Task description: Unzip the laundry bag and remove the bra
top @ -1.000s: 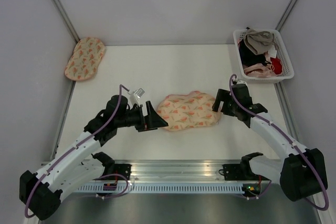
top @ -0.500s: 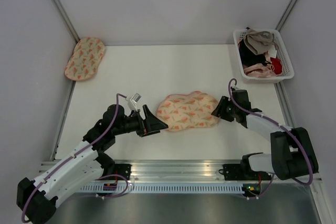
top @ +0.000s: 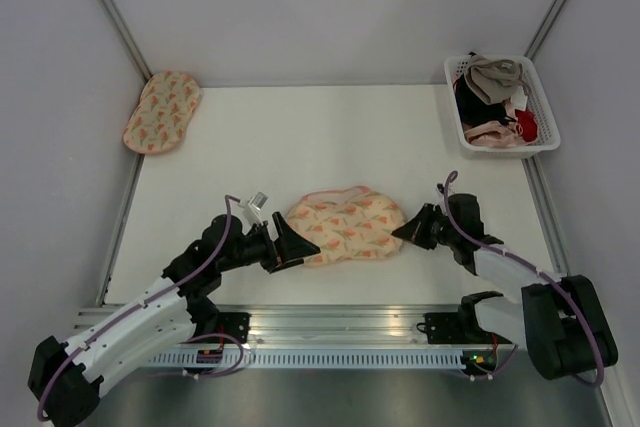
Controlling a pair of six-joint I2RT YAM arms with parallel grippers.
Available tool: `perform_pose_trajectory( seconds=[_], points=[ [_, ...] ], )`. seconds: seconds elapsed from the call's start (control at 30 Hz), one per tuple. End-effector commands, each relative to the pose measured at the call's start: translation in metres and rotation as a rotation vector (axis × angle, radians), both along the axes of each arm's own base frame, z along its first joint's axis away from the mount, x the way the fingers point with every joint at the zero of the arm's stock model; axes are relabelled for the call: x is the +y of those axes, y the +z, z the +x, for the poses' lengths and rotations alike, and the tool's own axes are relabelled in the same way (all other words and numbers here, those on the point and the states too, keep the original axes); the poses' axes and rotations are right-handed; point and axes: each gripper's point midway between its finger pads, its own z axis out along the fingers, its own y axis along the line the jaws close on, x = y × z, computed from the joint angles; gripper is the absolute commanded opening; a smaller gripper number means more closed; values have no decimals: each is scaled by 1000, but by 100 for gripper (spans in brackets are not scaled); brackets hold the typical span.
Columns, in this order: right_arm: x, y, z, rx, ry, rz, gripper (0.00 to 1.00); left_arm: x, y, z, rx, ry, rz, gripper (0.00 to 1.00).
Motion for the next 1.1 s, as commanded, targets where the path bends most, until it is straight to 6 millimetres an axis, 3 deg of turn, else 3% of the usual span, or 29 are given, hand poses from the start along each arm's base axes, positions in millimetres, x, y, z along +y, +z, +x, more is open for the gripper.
perform_pose_trajectory(
  seconds=[0.0,0.1,0.2,0.3,0.43,0.53,0.6,0.67,0.77,0.9,1.07],
  points=[
    [33,45,-18,-60,62,251,0,-7,-6,9,43,67,-22,100],
    [54,74,-38,-67,86,375,0,-21,-13,7,64,54,-43,100],
    [60,99,-45,-72,39,475,0,-41,-22,-3,147,35,-46,100],
    [54,110,-43,-69,-53,498,1,-70,-17,-29,206,-48,-63,100],
    [46,123,-40,-109,-107,491,0,-85,-9,-49,267,-73,-75,100],
    [46,120,-39,-88,-122,489,1,-83,-7,-51,283,-12,-72,100],
    [49,119,-39,-71,-107,493,0,-76,-11,-35,275,102,-80,100],
    [51,119,-39,-60,-101,493,0,-71,-1,-16,203,200,-145,100],
    [52,123,-41,-60,-104,524,1,-77,-10,-5,203,252,-99,100],
    [55,133,-45,-44,-94,583,0,-101,-25,-8,282,220,-63,100],
    [55,140,-54,-4,-108,656,1,-92,-37,-6,313,277,-72,100]
  ],
)
